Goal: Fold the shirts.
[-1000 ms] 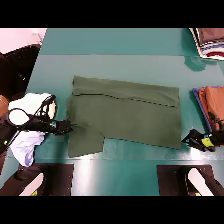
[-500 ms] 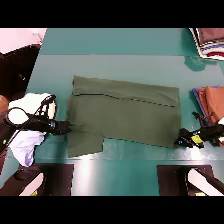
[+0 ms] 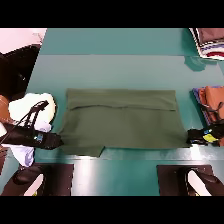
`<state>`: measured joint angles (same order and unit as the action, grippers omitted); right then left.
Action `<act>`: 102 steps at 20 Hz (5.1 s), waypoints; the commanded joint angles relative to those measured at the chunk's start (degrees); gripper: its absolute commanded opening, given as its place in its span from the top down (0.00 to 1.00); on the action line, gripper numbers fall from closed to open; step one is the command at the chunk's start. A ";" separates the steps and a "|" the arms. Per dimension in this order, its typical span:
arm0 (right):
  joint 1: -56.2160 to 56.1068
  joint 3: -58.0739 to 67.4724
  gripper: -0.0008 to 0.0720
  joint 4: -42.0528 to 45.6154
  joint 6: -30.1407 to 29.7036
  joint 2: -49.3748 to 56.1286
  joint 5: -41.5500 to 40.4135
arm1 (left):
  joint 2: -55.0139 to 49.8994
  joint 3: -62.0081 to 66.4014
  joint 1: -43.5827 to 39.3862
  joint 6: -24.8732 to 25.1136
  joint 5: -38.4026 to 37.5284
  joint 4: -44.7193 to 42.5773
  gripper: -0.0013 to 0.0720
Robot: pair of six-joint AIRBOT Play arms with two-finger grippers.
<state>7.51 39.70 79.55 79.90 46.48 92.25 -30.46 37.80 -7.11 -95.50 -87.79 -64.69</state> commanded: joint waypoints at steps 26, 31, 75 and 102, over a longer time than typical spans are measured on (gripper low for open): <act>11.02 27.89 0.23 -20.15 -8.59 39.52 -13.79 | -41.99 27.21 -0.39 4.68 30.93 -5.33 0.95; 11.78 24.63 0.23 -27.80 -13.16 46.25 -12.87 | -42.27 27.17 -0.42 5.14 31.30 0.96 0.95; -59.23 51.54 0.88 -45.40 -11.54 45.64 -42.88 | -43.08 52.26 3.65 5.51 24.22 -16.68 0.95; -37.29 38.77 0.21 -45.51 -8.39 60.11 -27.56 | -38.05 51.80 9.60 6.03 20.98 -12.68 0.95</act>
<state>-25.74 73.12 34.28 71.48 101.69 64.25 -68.49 89.62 2.50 -89.67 -66.87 -77.58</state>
